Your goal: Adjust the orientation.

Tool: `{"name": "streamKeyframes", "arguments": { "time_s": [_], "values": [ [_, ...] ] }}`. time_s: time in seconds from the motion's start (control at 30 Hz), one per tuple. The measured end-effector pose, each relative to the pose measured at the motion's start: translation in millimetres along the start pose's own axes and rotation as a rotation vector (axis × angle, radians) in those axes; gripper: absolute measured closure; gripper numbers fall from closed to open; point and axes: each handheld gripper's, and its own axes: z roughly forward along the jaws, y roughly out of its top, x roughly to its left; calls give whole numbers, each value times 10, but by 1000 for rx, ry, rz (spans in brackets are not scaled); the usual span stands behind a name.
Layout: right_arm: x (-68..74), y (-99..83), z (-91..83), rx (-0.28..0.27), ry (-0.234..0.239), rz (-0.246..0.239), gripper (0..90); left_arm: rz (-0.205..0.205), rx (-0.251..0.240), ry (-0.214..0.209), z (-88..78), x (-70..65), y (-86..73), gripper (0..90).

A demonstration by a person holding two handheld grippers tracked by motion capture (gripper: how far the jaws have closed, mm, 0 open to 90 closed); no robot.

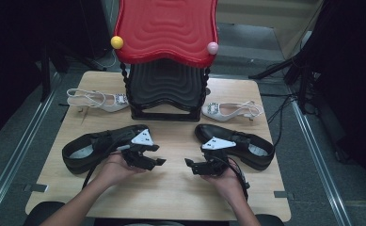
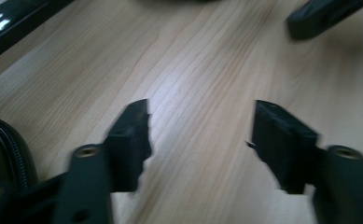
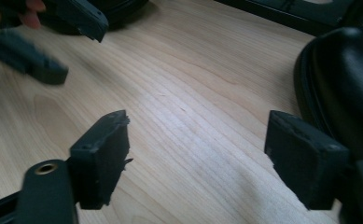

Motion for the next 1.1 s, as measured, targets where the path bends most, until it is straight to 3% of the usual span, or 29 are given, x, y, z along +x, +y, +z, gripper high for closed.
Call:
{"name": "streamKeyframes", "arguments": {
  "time_s": [0.07, 0.13, 0.33, 0.43, 0.73, 0.93, 1.0, 1.1],
  "values": [
    [24, 4, 2, 0, 12, -16, 269, -2, -4, 1, -27, -4, 0, 421],
    [47, 5, -1, 3, 14, -32, 310, 29, 30, -2, -67, -19, -1, 362],
    [72, 35, -25, 14, 25, -47, 373, 42, 84, -9, -94, 14, 4, 397],
    [58, 54, -22, 44, 68, -27, 387, 34, 82, -14, -134, 42, 3, 420],
    [63, 71, -73, 20, 88, -34, 423, -31, 56, -83, -273, 104, 34, 394],
    [45, 76, -67, 25, 100, -21, 437, -39, 31, -86, -381, 116, 29, 417],
    [43, 111, -70, 10, 110, -21, 413, -18, 48, -55, -445, 104, 8, 426],
    [46, 135, -64, -5, 132, -24, 419, -28, 56, -41, -504, 115, -20, 428]
  ]
}}
